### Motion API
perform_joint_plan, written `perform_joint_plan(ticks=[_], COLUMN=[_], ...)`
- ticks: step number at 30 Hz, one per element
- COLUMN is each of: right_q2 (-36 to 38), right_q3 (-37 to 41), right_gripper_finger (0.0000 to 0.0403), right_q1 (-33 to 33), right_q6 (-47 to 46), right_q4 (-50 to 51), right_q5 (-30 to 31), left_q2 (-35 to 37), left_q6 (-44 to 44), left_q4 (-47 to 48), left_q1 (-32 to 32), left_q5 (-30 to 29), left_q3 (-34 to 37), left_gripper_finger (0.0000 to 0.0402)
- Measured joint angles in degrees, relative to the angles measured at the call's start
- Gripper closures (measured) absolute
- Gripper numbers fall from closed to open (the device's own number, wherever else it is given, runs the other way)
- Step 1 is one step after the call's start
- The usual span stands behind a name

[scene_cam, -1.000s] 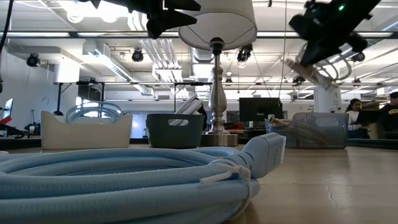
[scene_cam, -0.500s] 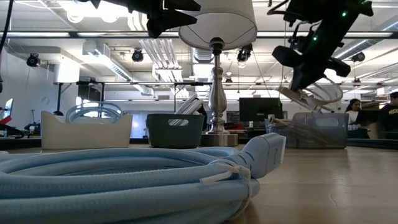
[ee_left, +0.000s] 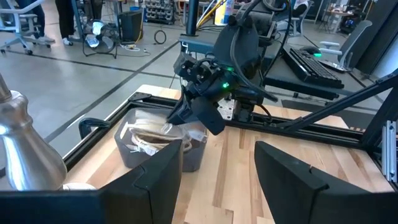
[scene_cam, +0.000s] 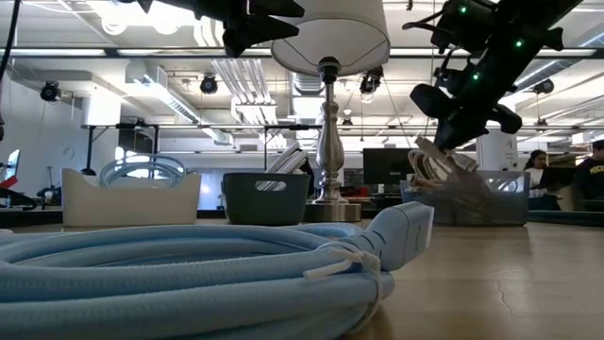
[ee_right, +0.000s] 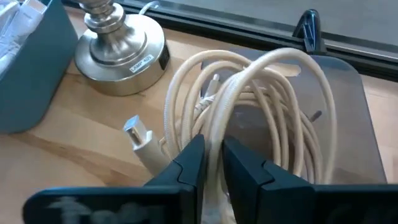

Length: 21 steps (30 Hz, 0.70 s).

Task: Pick & Place USB Port
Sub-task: Put the right brown charger cable into the black bin, then put the brown charger cable into the black bin

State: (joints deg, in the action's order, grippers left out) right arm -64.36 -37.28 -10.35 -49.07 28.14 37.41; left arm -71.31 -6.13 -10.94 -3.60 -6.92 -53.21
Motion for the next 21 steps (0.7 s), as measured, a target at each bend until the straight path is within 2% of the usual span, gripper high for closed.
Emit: perform_joint_plan(ticks=[10,16,21], right_q2=[0.0,0.1,0.1], right_q3=[-0.5,-2.8,-5.6], right_gripper_finger=[0.0296,0.0278,0.0277], right_q1=[-0.2,0.0,0.0], right_q6=[0.3,2.2,4.3], right_q4=[6.0,5.5,1.9], right_q5=[-1.0,-6.0,-10.9], left_q2=[0.0,0.0,0.0], left_q6=[0.0,0.0,-0.2], left_q4=[0.4,1.0,4.8], left_q1=[0.0,0.0,0.0], left_q5=[0.0,0.0,0.1], left_q3=[0.0,0.0,0.0], left_gripper_finger=[0.0197,0.0197,0.0197])
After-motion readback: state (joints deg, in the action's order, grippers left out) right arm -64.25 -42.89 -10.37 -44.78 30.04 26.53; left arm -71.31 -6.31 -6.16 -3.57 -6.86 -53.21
